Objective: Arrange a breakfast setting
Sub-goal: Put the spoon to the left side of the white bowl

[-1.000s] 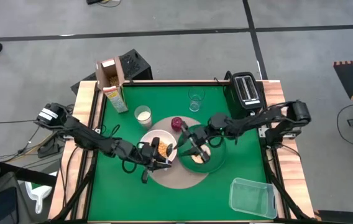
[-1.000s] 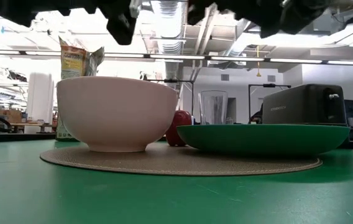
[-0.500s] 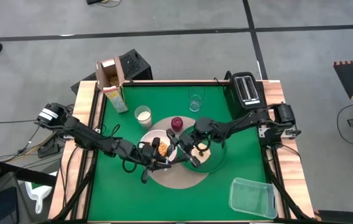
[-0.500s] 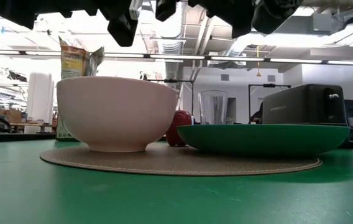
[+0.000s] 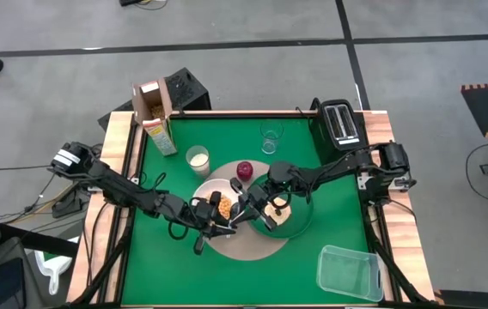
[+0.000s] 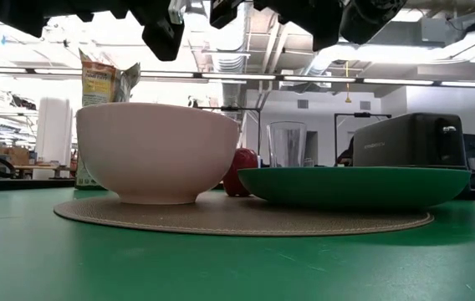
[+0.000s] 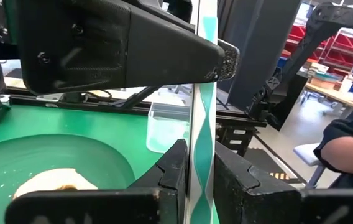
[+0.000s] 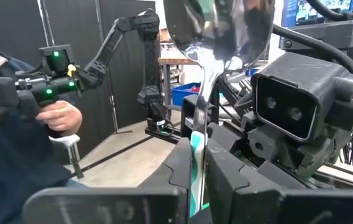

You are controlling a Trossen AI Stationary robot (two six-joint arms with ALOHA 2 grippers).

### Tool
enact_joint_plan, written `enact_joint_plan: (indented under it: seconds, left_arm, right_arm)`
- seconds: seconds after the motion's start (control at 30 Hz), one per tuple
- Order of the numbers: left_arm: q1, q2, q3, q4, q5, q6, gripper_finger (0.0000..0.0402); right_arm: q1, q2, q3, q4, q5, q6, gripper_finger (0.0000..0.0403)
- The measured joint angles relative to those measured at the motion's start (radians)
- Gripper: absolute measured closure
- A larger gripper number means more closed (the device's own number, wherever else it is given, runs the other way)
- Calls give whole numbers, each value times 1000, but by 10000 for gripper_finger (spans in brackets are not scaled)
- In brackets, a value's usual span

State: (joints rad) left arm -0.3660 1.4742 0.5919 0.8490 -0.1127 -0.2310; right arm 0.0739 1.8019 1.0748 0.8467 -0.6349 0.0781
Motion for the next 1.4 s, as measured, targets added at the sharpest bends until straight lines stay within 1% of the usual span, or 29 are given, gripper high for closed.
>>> enact_joint_plan:
  seconds: [0.23, 0.33, 0.4, 0.5, 0.6, 0.67, 0.73, 0.83, 0.9, 0.93, 1.03, 1.13, 1.27, 1.33, 1.4]
  left_arm:
    - [0, 0, 0, -6, -11, -7, 357]
    - [0, 0, 0, -15, -42, -23, 354]
    - [0, -5, 1, -42, -71, -40, 343]
    - [0, -23, 1, -106, -121, -66, 312]
    - [1, -59, 1, -182, -174, -79, 269]
    - [1, -93, 1, -240, -217, -87, 239]
    - [1, -119, 1, -276, -284, -87, 213]
    - [0, -137, 1, -323, -413, -88, 190]
    - [0, -132, 1, -323, -515, -86, 186]
    - [0, -122, 1, -317, -560, -84, 185]
    - [0, -82, 1, -310, -666, -86, 185]
    - [0, -44, 1, -261, -723, -88, 184]
    - [0, -15, 1, -176, -734, -42, 184]
    - [0, -15, 1, -165, -739, -34, 184]
    - [-2, -15, 1, -168, -764, -22, 184]
  right_arm:
    - [-11, 0, 0, -20, 1, 1, 355]
    - [-11, 0, 0, -26, 2, 1, 355]
    - [-12, 0, 0, -38, 9, 0, 355]
    - [-19, -33, -2, -134, 38, -13, 355]
    - [-24, -98, -2, -302, 124, -58, 354]
    - [-24, -144, -1, -408, 228, -99, 354]
    - [-23, -185, -1, -507, 358, -111, 354]
    - [-13, -221, -1, -569, 551, -106, 354]
    - [-9, -226, -1, -570, 648, -86, 354]
    - [-9, -226, -1, -567, 679, -78, 354]
    - [-1, -220, -1, -544, 723, -50, 354]
    - [5, -192, -1, -507, 735, -27, 354]
    - [5, -162, -1, -459, 735, -12, 354]
    - [4, -161, -1, -460, 736, 0, 354]
    - [3, -161, -1, -461, 742, 1, 354]
